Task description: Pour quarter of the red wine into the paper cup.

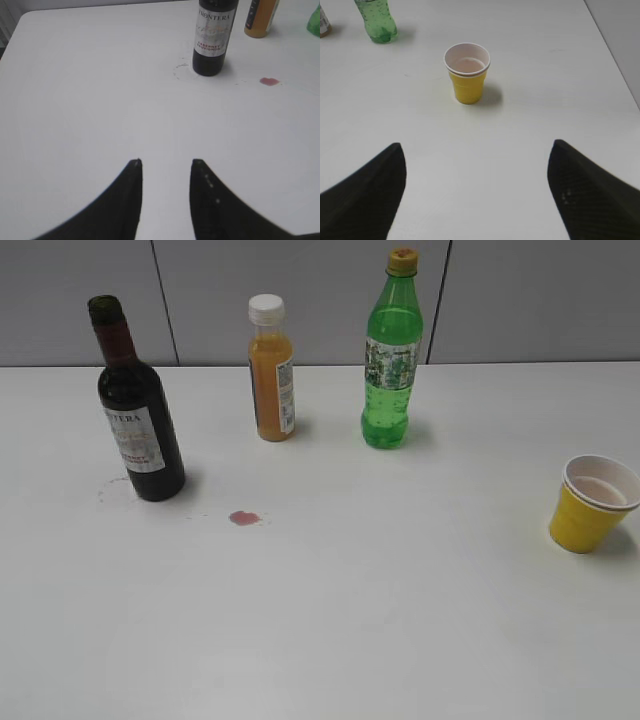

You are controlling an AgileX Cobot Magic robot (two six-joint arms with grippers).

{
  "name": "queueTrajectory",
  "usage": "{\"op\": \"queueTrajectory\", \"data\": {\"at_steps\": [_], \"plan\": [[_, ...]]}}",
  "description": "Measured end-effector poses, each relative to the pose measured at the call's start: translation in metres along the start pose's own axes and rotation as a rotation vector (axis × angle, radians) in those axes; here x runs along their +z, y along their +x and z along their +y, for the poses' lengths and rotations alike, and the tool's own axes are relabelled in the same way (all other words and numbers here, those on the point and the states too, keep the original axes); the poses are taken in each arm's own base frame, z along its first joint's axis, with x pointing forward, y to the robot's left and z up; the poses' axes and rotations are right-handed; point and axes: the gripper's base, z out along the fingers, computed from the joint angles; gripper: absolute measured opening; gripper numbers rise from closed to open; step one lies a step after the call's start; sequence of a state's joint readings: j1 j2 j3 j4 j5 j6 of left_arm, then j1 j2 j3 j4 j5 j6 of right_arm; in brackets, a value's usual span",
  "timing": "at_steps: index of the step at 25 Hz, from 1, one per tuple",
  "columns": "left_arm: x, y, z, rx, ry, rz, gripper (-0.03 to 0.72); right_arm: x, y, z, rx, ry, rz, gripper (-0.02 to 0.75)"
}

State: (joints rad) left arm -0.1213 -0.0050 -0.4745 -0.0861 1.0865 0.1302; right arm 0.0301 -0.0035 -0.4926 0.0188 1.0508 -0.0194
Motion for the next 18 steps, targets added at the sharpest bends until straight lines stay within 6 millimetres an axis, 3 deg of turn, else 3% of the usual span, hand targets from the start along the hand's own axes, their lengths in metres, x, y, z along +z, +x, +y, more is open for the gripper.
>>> {"op": "queueTrajectory", "data": {"at_steps": [18], "plan": [[0.0, -0.0001, 0.0, 0.0, 0.0, -0.001, 0.239, -0.0026, -0.0055, 0.0, 0.001, 0.001, -0.048, 0.683]]}}
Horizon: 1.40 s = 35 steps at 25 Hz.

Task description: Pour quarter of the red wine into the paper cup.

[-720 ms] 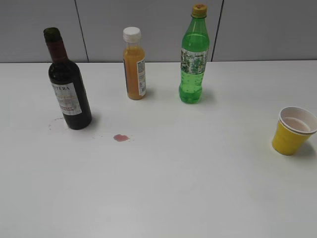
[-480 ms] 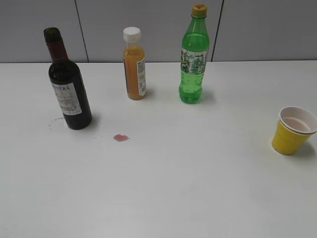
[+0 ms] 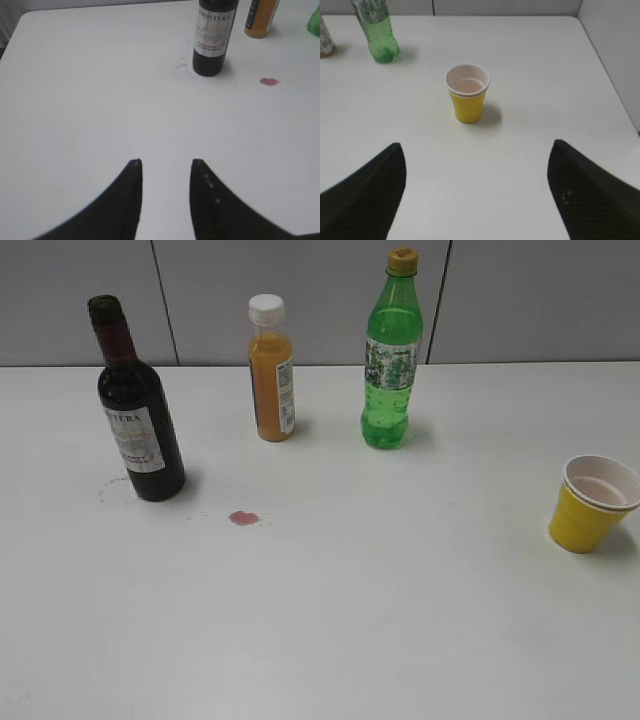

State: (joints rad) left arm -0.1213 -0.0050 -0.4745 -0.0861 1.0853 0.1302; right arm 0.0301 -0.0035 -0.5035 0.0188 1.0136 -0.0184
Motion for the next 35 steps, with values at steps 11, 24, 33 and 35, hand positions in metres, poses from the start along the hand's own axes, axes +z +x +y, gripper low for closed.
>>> {"op": "queueTrajectory", "data": {"at_steps": [11, 24, 33, 35], "plan": [[0.0, 0.0, 0.0, 0.0, 0.0, 0.0, 0.239, 0.024, -0.044, 0.0, 0.012, -0.004, -0.187, 0.679], [0.0, 0.0, 0.0, 0.0, 0.0, 0.001, 0.239, 0.105, -0.066, -0.003, 0.016, 0.009, -0.177, 0.658], [0.0, 0.0, 0.0, 0.0, 0.0, 0.001, 0.239, 0.142, -0.02, -0.004, 0.036, 0.017, -0.173, 0.529], [0.0, 0.0, 0.0, 0.0, 0.0, 0.001, 0.239, 0.147, -0.008, -0.004, 0.08, 0.014, -0.163, 0.535]]}}
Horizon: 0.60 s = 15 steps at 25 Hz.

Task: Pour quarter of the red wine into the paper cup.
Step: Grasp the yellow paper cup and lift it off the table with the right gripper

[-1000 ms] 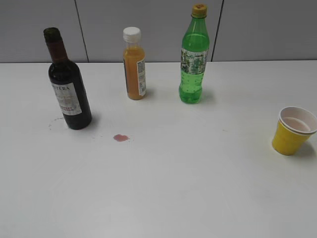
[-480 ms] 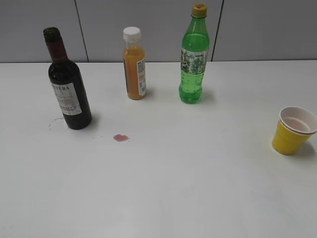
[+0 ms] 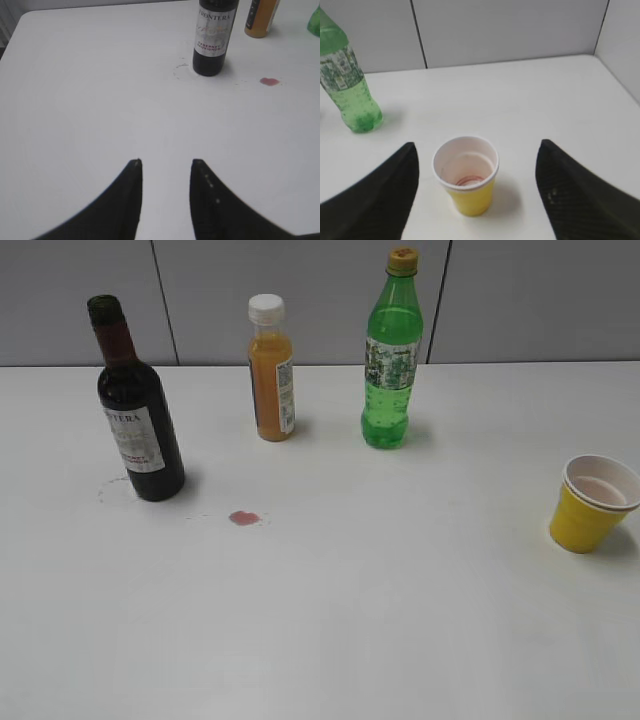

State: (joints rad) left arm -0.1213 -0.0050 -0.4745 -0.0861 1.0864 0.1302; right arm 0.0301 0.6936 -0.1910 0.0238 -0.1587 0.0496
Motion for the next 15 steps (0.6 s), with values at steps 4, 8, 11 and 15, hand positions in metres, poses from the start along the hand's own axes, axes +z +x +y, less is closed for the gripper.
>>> {"op": "queueTrajectory", "data": {"at_steps": [4, 8, 11, 15], "plan": [[0.0, 0.0, 0.0, 0.0, 0.0, 0.0, 0.239, 0.008, 0.025, -0.001, 0.063, 0.007, 0.106, 0.655], [0.0, 0.0, 0.0, 0.0, 0.0, 0.0, 0.239, 0.018, 0.031, 0.0, 0.036, -0.011, 0.134, 0.676], [0.0, 0.0, 0.0, 0.0, 0.0, 0.0, 0.239, 0.024, 0.034, 0.002, -0.019, -0.043, 0.147, 0.677], [0.0, 0.0, 0.0, 0.0, 0.0, 0.0, 0.239, 0.032, 0.038, 0.005, -0.038, -0.072, 0.148, 0.677]]}}
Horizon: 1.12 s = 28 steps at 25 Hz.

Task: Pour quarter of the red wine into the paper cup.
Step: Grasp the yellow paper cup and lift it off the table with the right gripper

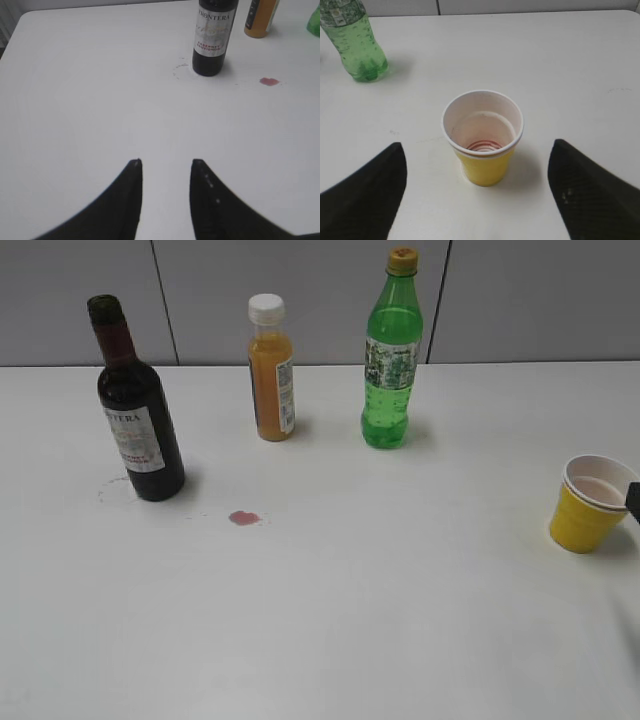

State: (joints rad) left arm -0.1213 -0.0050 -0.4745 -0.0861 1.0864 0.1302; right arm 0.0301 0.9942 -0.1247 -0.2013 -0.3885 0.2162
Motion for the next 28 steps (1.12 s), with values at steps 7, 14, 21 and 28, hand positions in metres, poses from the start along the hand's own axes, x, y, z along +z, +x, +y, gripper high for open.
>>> {"op": "queueTrajectory", "data": {"at_steps": [7, 14, 21, 28], "plan": [[0.0, 0.0, 0.0, 0.0, 0.0, -0.001, 0.239, 0.015, 0.022, 0.005, -0.008, -0.069, 0.026, 0.675], [0.0, 0.0, 0.0, 0.0, 0.0, -0.001, 0.239, 0.026, 0.033, 0.003, -0.024, -0.06, 0.017, 0.666], [0.0, 0.0, 0.0, 0.0, 0.0, -0.001, 0.239, 0.032, 0.041, -0.001, -0.033, -0.024, 0.053, 0.657], [0.0, 0.0, 0.0, 0.0, 0.0, -0.001, 0.239, 0.043, 0.049, -0.005, -0.001, 0.002, 0.05, 0.656]]}}
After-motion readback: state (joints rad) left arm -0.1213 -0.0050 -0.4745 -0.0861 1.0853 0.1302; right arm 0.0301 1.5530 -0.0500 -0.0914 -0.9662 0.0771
